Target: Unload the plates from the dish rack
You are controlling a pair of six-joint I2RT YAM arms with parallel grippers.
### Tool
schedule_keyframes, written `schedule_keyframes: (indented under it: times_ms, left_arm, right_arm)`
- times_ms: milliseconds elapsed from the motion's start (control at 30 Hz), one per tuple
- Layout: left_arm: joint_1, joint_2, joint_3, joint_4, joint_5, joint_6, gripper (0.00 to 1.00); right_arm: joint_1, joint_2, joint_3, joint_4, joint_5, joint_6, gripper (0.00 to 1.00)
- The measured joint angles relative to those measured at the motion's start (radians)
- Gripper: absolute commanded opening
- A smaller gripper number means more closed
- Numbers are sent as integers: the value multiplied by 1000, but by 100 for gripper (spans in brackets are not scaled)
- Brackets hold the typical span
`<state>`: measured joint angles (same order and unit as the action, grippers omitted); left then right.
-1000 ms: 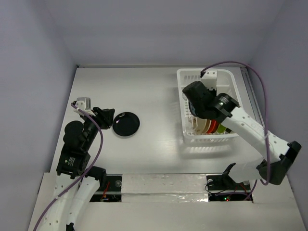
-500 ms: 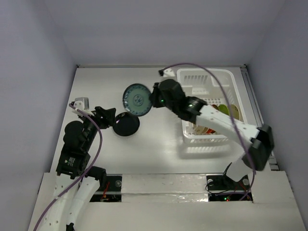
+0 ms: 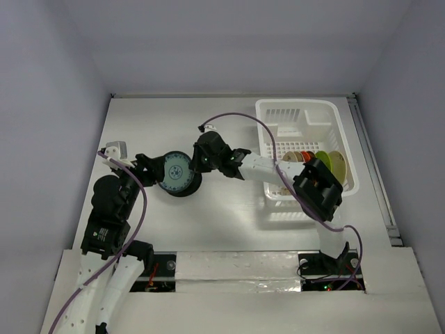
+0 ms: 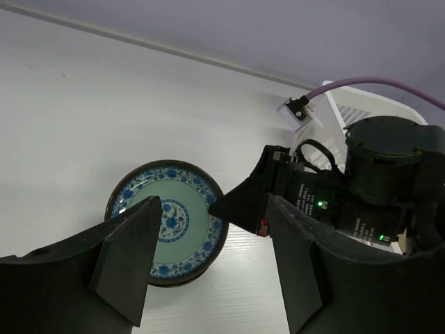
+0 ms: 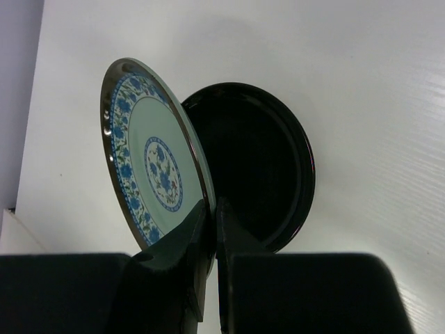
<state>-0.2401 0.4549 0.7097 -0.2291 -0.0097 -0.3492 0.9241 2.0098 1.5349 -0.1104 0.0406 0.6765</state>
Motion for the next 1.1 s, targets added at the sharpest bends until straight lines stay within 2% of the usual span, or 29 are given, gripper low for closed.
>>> schedule_keyframes:
  times_ms: [167,400,600,667,800,900,1100]
  left_arm:
    - [0,0,0,0,0,0,60]
    - [0,0,0,0,1,0,60]
    - [0,0,0,0,1,0,60]
    - [0,0,0,0,1,0,60]
    - [0,0,0,0,1,0,59]
    - [0,0,0,0,1,0,60]
    - [0,-2,0,0,1,0,60]
  right_arm:
    - [0,41,1,11,-13,35,7]
    - [0,52,-28,26,-15,62,17]
    - [0,52,-58,36,-10,80,20]
    - [0,52,-63,36,-6,84,26]
    - [0,51,-68,35,8,84,51]
    - [0,44,-83,30,23,78,61]
    - [0,-13,-99,-18,78,53,63]
